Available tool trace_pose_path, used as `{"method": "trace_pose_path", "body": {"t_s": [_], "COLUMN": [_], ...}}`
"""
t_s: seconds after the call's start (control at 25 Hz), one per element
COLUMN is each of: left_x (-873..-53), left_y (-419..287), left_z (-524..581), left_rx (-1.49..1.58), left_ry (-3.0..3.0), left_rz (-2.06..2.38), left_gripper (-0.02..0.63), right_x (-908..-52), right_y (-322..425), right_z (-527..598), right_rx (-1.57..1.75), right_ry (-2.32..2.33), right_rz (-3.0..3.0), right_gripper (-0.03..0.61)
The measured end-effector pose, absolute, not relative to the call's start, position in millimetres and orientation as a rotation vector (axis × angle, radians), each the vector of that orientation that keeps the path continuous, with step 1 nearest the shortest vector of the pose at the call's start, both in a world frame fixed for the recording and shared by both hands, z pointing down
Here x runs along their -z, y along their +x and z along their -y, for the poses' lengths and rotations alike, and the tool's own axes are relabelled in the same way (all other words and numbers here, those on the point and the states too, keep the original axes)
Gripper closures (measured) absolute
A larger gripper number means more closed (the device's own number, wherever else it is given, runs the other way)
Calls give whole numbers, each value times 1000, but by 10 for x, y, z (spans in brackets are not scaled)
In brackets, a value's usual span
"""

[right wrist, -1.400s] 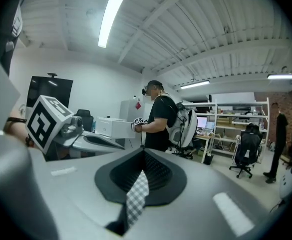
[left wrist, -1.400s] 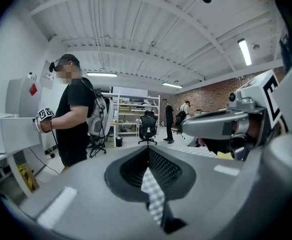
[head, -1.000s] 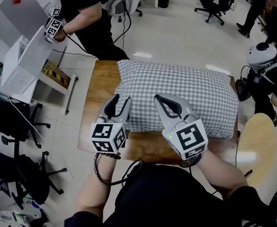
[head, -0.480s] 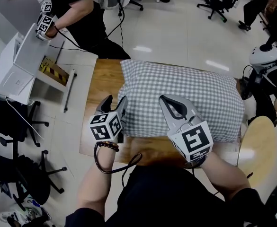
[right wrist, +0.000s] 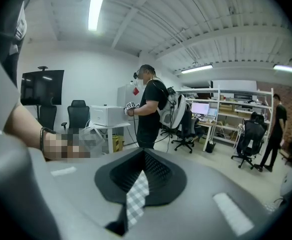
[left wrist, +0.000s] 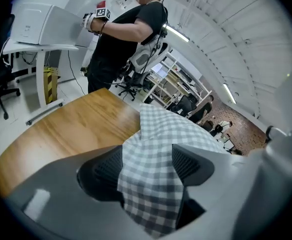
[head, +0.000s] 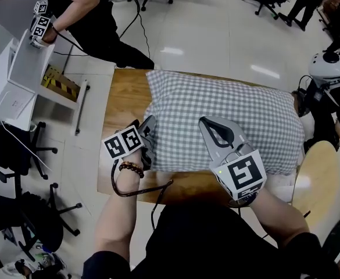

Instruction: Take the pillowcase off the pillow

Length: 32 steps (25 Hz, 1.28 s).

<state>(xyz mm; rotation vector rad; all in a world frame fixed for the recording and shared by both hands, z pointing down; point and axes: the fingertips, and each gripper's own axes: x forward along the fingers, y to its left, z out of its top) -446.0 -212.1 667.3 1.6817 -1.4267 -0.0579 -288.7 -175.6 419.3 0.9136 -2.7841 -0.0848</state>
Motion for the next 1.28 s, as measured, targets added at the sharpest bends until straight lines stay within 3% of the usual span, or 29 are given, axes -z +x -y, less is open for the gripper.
{"method": "trace_pose_path", "body": {"t_s": [0.68,0.84,1.0,1.2,1.28], "left_x": [-7518,-7527,-7457,-7332,-7285], "left_y": [-4353,-4287,-4254,-4210,-4227], "left_z": [2356,2375,2388,2401,2405], "left_rx": [-112,-21,47,53,34], "left_ry": [1650,1648,1640,1660,1674], "left_rz": [1184,1112,1080,1108,1123], "left_gripper": [299,397,455,603,606], "right_x": [-4507,-4577,-4548,-4486,-4419], "right_y": [-2755,-2755,-2763,-2726,-2753], "right_z": [2106,2099,2060,2027,2053], "right_rx": [10,9,-69,-65,17], "right_ry": [983,970,966,972,971], "right_rz": [2733,2748,2714,2720,2760], "right_gripper": [577,578,577,577,577]}}
